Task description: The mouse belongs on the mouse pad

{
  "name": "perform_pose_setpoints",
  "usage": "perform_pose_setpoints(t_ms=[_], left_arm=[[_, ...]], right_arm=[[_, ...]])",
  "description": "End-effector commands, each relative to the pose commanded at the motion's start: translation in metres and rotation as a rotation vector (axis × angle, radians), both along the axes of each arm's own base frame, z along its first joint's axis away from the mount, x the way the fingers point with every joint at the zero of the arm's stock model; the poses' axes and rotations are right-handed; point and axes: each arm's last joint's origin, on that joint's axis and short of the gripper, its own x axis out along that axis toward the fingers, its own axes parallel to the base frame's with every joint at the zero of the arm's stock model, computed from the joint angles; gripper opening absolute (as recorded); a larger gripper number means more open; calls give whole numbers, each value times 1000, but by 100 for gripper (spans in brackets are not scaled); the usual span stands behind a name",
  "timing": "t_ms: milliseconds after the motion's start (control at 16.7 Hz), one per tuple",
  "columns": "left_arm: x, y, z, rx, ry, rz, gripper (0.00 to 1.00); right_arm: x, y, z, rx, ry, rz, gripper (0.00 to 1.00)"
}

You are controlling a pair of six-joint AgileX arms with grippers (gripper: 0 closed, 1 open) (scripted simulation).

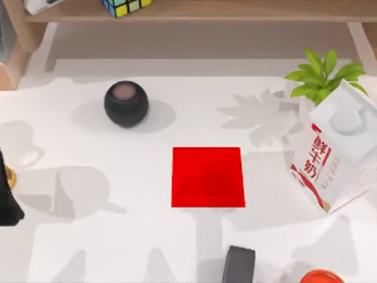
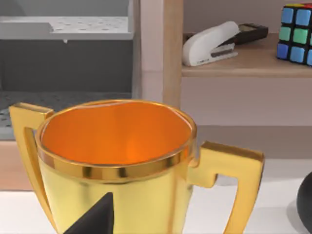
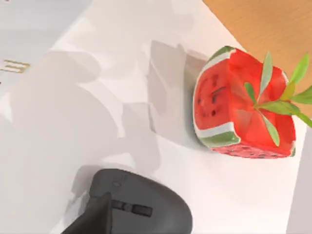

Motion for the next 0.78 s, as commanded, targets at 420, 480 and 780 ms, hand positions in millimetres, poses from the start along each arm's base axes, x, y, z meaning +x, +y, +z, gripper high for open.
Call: perform_pose_setpoints(t_ms=[420,480,780], left_arm=[[0,0,0,0,0,0,100],[0,0,0,0,0,0,100],[0,0,0,0,0,0,100]], right_arm=[[95,-39,0,-364,587,522,100],[108,-46,-5,-384,649,607,100],[150,-72,-33,-411,837,953,100]])
